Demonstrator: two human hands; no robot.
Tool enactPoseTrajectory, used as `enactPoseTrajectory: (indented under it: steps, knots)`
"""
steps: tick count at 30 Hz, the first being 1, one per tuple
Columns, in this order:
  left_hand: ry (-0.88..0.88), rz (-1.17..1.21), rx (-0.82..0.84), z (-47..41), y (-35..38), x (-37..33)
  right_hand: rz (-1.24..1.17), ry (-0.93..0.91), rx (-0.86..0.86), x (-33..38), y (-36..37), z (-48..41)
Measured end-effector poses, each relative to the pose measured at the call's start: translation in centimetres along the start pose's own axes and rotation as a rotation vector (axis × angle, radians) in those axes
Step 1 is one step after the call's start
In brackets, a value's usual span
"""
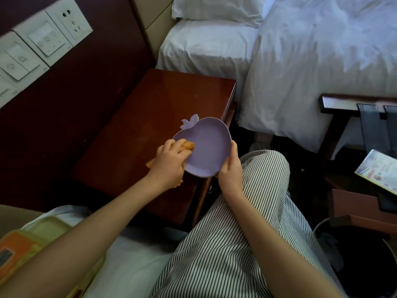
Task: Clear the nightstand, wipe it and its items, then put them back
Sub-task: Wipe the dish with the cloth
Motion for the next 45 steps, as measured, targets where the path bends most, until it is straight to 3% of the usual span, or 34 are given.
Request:
enactPoseTrajectory:
  steps: [2, 4, 6, 8, 13, 16, 24, 32, 36, 41, 45]
  knots:
    - [-0.192, 0.405, -0.281, 0.6, -2.0, 1.2, 0.002, 0.029, -0.034, -0.2, -0.3, 0.0]
    - [-0.514, 0.743, -0.458, 1.4, -2.1, 4.0, -0.007, 0.083, -0.047, -0.7, -0.6, 0.0]
    - [-0.850, 1.090, -0.538, 2.2, -0.6, 5.6, -0.016, 0.140, -0.056, -1.5, -0.8, 0.0]
    - [-1.046, 1.317, -0.488, 2.3, 1.4, 5.8, -0.059, 0.192, -0.063, -2.0, -0.9, -0.1]
    - [-0.894, 1.677, 0.065, -0.2, 4.2, 1.2, -0.136, 0.268, -0.033, -2.3, -0.7, -0.1]
    - [-0.742, 1.829, 0.208, -0.6, 3.4, -1.1, -0.191, 0.314, 0.014, -2.2, -0.3, 0.3]
    - [-0.484, 1.818, 0.282, 0.4, 2.4, -1.8, -0.105, 0.367, -0.015, -2.5, -0.4, 0.4]
    - [-0.406, 1.721, 0.197, 1.5, 2.3, 0.2, 0.040, 0.277, -0.063, -1.3, -1.0, 0.5]
    - [-0.611, 1.437, -0.061, 1.6, 1.9, 2.8, 0.056, 0.250, -0.067, -1.0, -1.1, 0.5]
    - [-0.692, 0.997, -0.164, 2.2, 1.5, 5.0, 0.052, 0.269, -0.186, -1.2, -1.7, 0.5]
    - [-0.891, 0.846, -0.371, 3.3, -0.9, 10.2, -0.064, 0.337, -0.275, -1.7, -2.7, 0.4]
Point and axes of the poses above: each hand's wrist, its own z-axis away from the middle knuckle, its own y-axis out of the palm, x = y × z, the point moved 8 cm from there along -z, towards the middle knuckle, and after that the axes turned 2 degrees about -x, right-handed, at the moved point
